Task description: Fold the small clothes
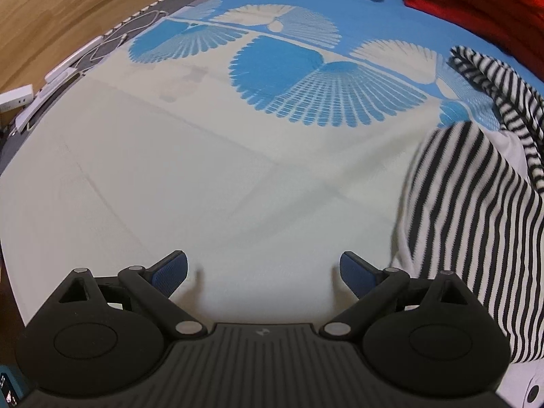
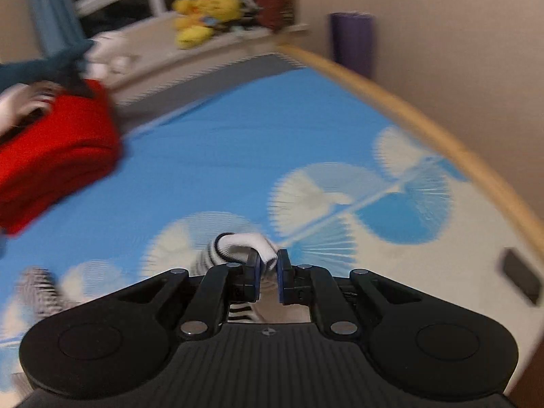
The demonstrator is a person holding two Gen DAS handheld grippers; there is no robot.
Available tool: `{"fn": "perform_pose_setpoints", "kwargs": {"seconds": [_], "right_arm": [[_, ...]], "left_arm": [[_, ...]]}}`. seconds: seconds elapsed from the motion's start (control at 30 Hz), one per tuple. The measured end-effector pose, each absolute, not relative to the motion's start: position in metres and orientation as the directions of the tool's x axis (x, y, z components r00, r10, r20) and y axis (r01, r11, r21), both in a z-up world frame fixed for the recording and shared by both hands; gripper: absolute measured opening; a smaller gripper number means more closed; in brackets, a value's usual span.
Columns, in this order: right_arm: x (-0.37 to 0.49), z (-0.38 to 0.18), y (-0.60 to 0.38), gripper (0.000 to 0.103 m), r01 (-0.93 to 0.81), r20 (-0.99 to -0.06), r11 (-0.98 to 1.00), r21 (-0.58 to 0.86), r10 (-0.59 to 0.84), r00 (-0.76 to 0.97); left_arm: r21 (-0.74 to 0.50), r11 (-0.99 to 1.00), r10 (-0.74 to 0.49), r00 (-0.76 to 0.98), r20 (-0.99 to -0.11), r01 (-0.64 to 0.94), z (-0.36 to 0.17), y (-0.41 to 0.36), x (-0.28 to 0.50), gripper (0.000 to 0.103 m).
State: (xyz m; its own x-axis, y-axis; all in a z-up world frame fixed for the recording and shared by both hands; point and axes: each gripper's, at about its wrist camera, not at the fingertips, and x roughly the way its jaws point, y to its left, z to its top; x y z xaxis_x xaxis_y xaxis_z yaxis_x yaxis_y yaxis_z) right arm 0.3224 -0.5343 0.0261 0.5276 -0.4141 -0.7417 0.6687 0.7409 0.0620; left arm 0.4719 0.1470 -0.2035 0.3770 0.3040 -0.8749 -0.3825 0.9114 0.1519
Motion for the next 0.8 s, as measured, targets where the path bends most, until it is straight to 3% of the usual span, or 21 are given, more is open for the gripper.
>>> {"fn": "perform_pose_setpoints", "kwargs": {"seconds": [0.23, 0.4, 0.53, 0.73, 0.8], "right_arm": [[0.282, -0.006, -0.558, 0.008, 0.835, -0.774, 0.548, -0.038, -0.545, 0.323], [0.299, -0.01, -0.518, 0.008, 0.776, -0.771, 0.631, 0.022, -0.483, 0.415], [0.343, 0.007, -0.445, 0.008, 0.601, -0.765, 0.787, 0.141, -0.3, 0.571], [0.409, 0.011, -0.274, 0.008, 0.211, -0.728, 0.904, 0.371, 0.142, 0.671], [0.425, -0.003, -0.219, 0.016, 0.137, -0.707, 0.881, 0.452, 0.261, 0.658]], "left_arm": [[0.112, 0.903, 0.283, 0.379, -0.881, -0.415, -0.194, 0.168, 0.462, 0.098], [0.1, 0.901, 0.278, 0.386, -0.88, -0.422, -0.19, 0.176, 0.459, 0.098], [0.078, 0.896, 0.268, 0.391, -0.881, -0.438, -0.187, 0.181, 0.457, 0.098], [0.074, 0.891, 0.27, 0.392, -0.879, -0.448, -0.184, 0.19, 0.453, 0.098], [0.074, 0.887, 0.272, 0.386, -0.882, -0.456, -0.185, 0.194, 0.452, 0.098]]}}
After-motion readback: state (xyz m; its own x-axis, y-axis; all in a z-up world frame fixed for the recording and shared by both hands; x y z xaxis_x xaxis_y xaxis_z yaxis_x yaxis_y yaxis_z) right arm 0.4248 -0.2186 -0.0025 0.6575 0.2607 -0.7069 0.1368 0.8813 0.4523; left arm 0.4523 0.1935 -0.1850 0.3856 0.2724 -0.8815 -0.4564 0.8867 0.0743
